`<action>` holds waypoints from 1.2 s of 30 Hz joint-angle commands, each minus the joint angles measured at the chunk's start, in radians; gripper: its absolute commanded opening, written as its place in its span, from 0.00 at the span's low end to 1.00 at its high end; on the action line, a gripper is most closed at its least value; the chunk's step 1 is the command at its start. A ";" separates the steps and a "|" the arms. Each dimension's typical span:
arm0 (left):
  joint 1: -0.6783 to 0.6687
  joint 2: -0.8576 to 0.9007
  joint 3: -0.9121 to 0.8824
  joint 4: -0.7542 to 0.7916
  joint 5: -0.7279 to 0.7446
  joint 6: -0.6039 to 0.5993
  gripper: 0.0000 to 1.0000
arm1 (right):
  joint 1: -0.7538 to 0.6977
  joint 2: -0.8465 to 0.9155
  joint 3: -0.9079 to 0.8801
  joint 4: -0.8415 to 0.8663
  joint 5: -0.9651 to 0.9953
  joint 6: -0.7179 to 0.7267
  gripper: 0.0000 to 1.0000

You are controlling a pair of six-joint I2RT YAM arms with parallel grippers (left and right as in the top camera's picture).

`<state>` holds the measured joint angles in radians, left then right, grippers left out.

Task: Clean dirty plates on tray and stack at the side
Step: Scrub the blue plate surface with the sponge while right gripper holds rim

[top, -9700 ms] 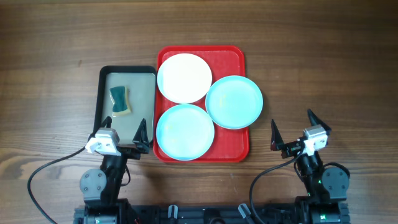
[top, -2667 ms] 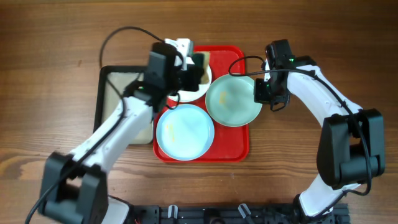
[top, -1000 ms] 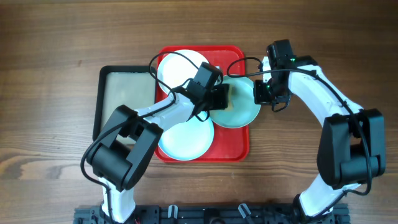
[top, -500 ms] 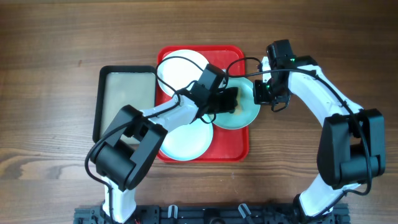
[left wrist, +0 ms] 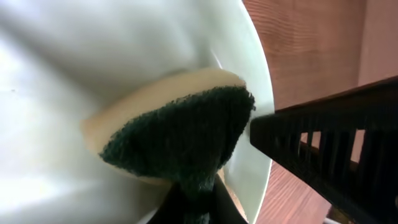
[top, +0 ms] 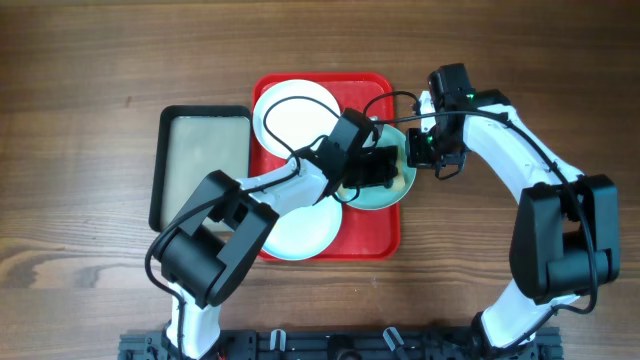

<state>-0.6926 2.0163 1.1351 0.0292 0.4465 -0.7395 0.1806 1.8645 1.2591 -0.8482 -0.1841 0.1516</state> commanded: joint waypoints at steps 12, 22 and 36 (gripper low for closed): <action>0.050 -0.054 -0.002 0.009 -0.194 0.160 0.04 | 0.013 0.017 -0.005 0.010 -0.053 -0.022 0.04; 0.089 -0.132 -0.003 -0.025 -0.351 0.213 0.04 | 0.013 0.017 -0.005 0.010 -0.053 -0.021 0.13; 0.091 -0.070 -0.002 -0.277 -0.388 0.227 0.04 | 0.013 0.017 -0.005 0.010 -0.049 -0.022 0.09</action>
<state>-0.6083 1.9450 1.1374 -0.2176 -0.0021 -0.5163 0.1856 1.8645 1.2591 -0.8394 -0.2169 0.1440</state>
